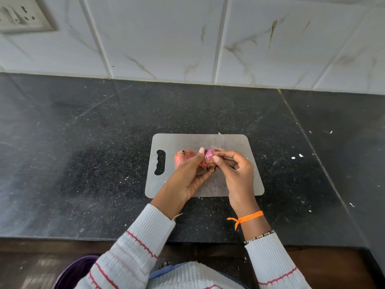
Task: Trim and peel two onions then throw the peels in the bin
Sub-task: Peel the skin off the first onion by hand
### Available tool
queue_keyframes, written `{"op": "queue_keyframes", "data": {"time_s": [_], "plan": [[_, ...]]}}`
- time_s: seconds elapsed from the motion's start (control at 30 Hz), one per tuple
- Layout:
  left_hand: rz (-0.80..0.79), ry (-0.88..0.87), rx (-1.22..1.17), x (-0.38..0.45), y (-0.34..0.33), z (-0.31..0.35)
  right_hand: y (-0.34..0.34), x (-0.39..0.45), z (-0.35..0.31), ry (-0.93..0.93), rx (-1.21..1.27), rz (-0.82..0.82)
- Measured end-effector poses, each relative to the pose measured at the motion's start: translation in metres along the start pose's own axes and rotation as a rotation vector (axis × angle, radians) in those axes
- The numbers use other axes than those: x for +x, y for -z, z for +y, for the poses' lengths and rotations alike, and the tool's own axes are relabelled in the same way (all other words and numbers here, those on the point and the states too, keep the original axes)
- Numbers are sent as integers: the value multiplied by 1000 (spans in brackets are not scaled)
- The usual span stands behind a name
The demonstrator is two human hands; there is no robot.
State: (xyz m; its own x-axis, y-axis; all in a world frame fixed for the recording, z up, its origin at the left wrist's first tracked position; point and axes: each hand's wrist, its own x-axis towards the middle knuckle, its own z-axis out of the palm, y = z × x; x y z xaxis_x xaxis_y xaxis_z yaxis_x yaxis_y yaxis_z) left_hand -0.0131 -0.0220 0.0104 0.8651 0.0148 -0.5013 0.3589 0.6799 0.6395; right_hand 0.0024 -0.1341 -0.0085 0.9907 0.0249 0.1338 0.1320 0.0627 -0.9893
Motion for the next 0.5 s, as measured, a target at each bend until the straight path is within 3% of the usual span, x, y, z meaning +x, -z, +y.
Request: {"op": "queue_keyframes", "data": {"time_s": [0.1,0.3,0.5], "plan": [[21,-48,32,-2,0,-1,3,0,0,-52,10,-5],[21,-201,168,0,-2,-2,5,-2,0,-59,-46,-215],[-50,-223,313,-1,1,-4,8,-1,10,-203,40,-57]]}}
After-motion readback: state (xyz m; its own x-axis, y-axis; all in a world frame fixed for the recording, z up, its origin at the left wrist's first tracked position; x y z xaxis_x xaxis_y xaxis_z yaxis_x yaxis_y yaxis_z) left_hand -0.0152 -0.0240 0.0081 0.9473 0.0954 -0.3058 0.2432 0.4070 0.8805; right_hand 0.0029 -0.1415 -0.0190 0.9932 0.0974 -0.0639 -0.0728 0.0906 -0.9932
